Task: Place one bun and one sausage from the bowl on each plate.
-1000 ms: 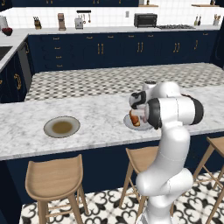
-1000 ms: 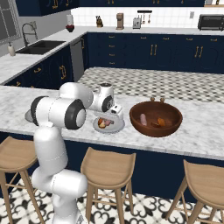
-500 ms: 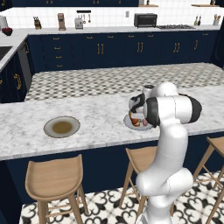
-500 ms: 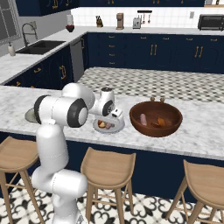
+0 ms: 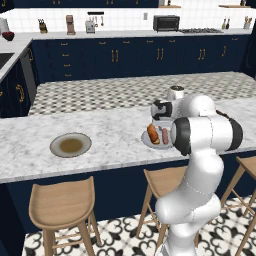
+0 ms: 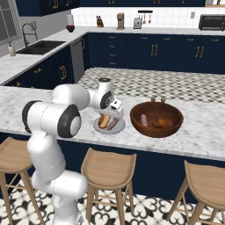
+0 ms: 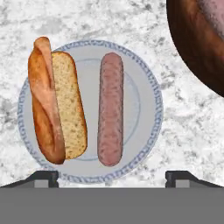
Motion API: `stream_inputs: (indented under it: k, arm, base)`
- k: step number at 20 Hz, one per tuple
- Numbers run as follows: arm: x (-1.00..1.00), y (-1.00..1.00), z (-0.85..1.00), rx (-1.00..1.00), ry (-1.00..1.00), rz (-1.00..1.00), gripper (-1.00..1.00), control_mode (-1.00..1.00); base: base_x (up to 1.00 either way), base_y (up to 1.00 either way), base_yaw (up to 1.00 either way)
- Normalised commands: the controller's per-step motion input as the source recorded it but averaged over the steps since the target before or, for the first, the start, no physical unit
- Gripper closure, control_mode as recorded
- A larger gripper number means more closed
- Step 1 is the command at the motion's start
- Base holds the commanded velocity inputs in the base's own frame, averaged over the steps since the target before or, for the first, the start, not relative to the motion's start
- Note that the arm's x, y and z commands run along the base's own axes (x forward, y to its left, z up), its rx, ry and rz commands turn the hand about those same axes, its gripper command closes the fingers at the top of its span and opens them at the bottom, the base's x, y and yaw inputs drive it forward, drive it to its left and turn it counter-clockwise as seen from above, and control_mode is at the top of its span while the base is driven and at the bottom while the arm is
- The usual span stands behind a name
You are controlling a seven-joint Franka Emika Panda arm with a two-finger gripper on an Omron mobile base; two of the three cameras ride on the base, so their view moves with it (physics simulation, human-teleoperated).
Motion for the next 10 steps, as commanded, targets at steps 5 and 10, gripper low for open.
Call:
stream_inputs:
  k: [5, 10]
  arm:
    - [-0.53, -0.09, 1.0, 0.0, -0.06, 0.0, -1.0, -1.0]
    - [0.17, -0.82, 0.86, -0.04, 0.03, -0.09, -1.0, -1.0]
  base:
    - [0.0, 0.0, 0.0]
    - [0.0, 0.0, 0.0]
